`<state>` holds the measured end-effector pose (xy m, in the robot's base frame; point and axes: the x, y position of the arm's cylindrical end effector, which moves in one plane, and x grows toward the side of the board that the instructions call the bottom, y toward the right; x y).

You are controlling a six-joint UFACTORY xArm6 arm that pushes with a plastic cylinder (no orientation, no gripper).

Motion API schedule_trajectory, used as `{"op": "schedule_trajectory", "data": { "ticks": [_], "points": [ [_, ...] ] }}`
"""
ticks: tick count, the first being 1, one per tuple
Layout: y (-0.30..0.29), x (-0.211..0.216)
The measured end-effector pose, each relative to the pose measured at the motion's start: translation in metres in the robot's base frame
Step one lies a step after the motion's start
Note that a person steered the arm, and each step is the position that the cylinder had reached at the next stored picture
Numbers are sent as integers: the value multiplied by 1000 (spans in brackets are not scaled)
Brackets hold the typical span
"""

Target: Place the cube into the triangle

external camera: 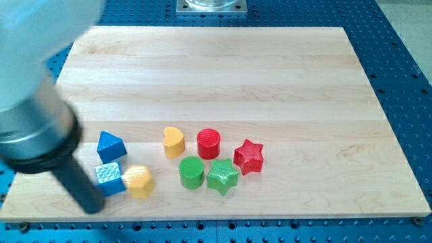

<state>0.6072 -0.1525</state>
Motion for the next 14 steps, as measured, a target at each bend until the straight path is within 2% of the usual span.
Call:
{"op": "schedule_trajectory", "data": {
  "ticks": [2, 5, 7, 8, 9, 11, 12, 13, 14],
  "points": [
    [7, 0],
    [51, 12],
    [10, -50],
    [-9, -68],
    [-15, -69],
    [-12, -12],
    [-27, -15],
    [-39, -50],
    [-40, -61]
  ]
}}
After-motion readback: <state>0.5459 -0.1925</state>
